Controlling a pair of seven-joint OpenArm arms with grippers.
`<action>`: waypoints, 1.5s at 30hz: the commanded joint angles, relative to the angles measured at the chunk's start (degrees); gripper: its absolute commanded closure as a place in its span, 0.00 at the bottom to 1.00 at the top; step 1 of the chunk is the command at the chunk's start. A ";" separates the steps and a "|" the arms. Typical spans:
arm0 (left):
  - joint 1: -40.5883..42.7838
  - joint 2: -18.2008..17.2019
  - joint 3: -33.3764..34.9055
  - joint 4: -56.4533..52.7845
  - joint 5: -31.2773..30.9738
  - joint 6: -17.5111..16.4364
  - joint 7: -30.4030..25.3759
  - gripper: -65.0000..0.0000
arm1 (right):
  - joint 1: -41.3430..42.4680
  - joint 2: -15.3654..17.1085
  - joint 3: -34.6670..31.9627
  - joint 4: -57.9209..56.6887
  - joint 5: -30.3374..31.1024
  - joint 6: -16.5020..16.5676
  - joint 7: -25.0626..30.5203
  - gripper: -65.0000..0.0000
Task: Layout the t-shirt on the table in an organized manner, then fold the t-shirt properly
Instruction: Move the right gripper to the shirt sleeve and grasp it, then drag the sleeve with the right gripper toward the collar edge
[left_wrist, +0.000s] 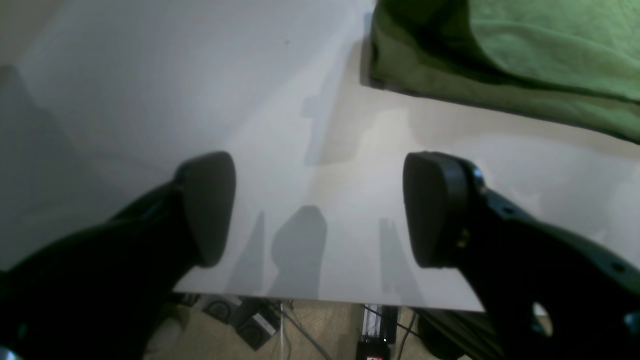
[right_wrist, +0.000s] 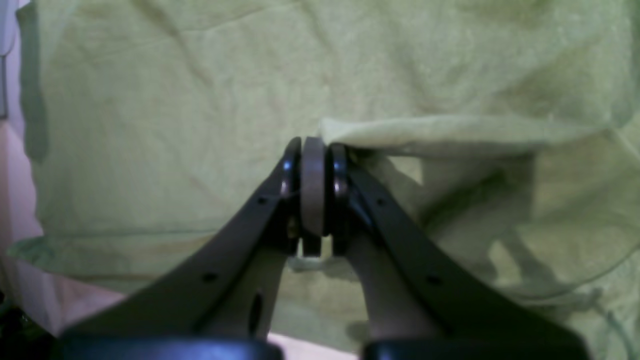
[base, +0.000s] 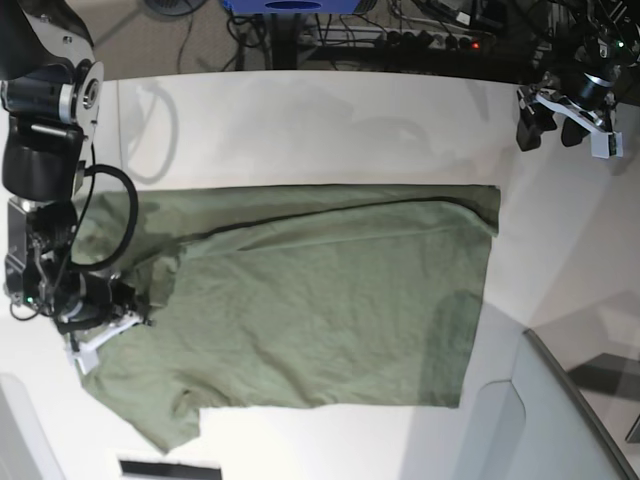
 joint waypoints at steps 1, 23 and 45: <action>0.14 -0.78 -0.27 0.89 -0.98 -0.49 -0.92 0.23 | 2.05 0.66 -0.07 0.50 0.92 0.27 1.83 0.99; 0.05 -0.34 6.41 0.80 6.93 -0.49 -4.61 0.23 | -24.23 -1.45 12.41 36.63 13.14 -5.97 1.65 0.29; -8.74 1.25 12.48 -1.40 7.55 -0.49 -4.35 1.00 | -23.44 -2.25 -7.02 25.47 12.96 -8.52 1.65 1.00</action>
